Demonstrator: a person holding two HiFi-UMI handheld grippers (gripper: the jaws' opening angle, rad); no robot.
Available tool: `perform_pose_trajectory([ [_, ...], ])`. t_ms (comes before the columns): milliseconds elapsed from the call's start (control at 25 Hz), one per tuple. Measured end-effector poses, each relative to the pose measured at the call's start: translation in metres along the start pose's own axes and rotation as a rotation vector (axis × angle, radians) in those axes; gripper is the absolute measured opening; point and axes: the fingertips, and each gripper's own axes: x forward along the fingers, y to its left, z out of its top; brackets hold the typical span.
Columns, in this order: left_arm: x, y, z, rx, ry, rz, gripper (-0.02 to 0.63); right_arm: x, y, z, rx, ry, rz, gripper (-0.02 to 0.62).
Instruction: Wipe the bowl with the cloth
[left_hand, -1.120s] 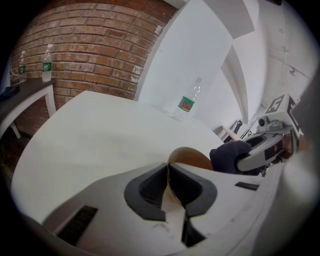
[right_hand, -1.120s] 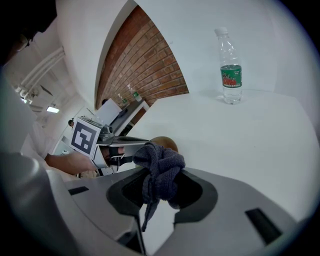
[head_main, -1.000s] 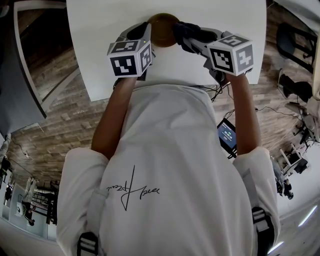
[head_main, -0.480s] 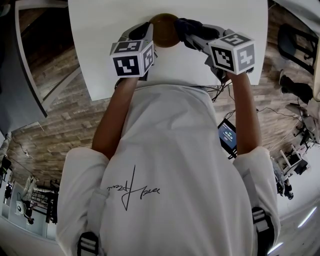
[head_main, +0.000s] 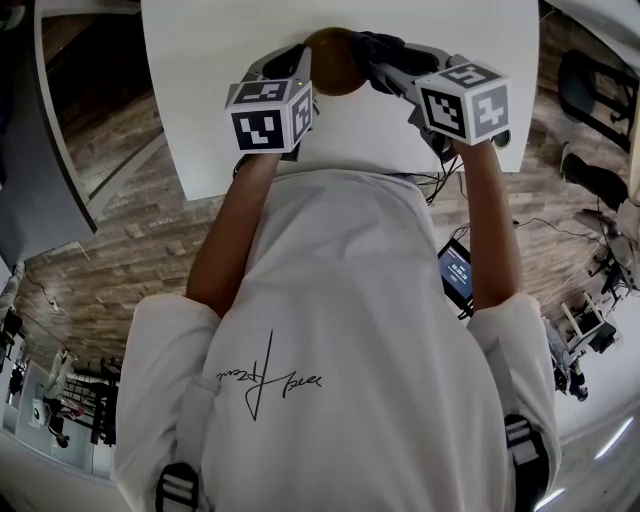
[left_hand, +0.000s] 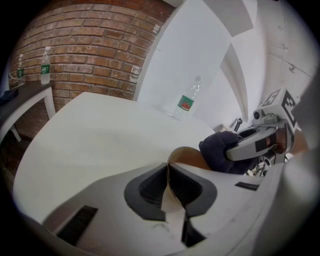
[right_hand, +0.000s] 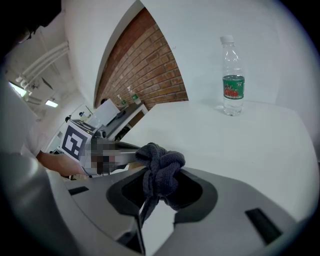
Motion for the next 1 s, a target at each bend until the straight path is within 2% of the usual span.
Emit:
perform_pose_trajectory([
  [680,-0.001,-0.004,-0.003,-0.003,0.001,-0.013,0.006,0.006,-0.002,0.011,0.007,-0.052,-0.03,0.107],
  [800,-0.001,-0.001,-0.001,-0.015,-0.003,-0.03,0.034,0.008,-0.002,0.013,0.006,-0.054,-0.038,0.107],
  [1000,0.0,0.001,0.002,-0.016,-0.007,-0.043,0.038,0.01,-0.003,0.016,-0.007,-0.05,-0.051,0.107],
])
